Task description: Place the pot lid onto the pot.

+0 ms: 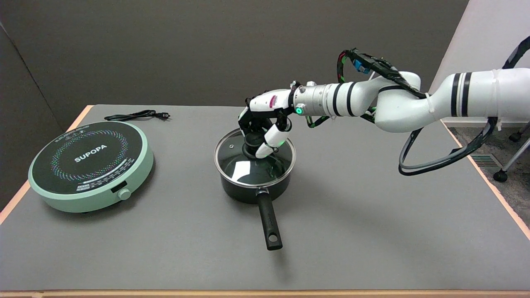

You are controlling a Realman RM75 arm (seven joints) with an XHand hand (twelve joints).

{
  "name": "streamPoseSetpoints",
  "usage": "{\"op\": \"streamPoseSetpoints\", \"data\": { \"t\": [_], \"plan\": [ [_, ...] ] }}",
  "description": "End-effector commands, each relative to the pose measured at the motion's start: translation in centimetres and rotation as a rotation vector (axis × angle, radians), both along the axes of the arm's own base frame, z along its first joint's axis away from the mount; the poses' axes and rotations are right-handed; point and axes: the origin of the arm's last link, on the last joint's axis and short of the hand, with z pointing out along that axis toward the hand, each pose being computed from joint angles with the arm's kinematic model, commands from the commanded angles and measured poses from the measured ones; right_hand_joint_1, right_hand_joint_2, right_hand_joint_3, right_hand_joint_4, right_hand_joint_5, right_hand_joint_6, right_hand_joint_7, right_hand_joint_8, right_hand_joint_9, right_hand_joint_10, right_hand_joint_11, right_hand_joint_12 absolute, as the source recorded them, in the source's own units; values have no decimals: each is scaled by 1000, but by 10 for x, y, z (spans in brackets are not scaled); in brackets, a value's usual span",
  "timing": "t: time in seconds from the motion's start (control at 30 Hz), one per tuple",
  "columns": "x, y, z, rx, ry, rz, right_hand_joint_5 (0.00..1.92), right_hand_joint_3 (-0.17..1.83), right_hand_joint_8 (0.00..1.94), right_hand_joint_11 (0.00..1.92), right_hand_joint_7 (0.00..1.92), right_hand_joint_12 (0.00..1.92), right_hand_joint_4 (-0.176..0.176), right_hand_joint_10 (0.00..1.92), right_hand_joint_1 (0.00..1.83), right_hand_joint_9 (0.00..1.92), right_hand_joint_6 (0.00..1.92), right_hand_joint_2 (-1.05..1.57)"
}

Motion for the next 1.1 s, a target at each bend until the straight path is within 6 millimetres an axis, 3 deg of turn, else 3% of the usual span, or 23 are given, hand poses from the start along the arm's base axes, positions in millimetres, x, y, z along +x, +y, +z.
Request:
{"op": "streamPoseSetpoints", "data": {
  "t": [0.03, 1.1],
  "plan": [
    [-3, -8, -3, -5, 14, 5, 774, 295, 1074, 655, 1011, 1463, -36, 1715, 1208, 903, 1298, 1021],
    [-17, -8, 1, -29, 25, -37, 774, 295, 1072, 654, 1011, 1465, -35, 1718, 1207, 903, 1299, 1021]
  ]
}}
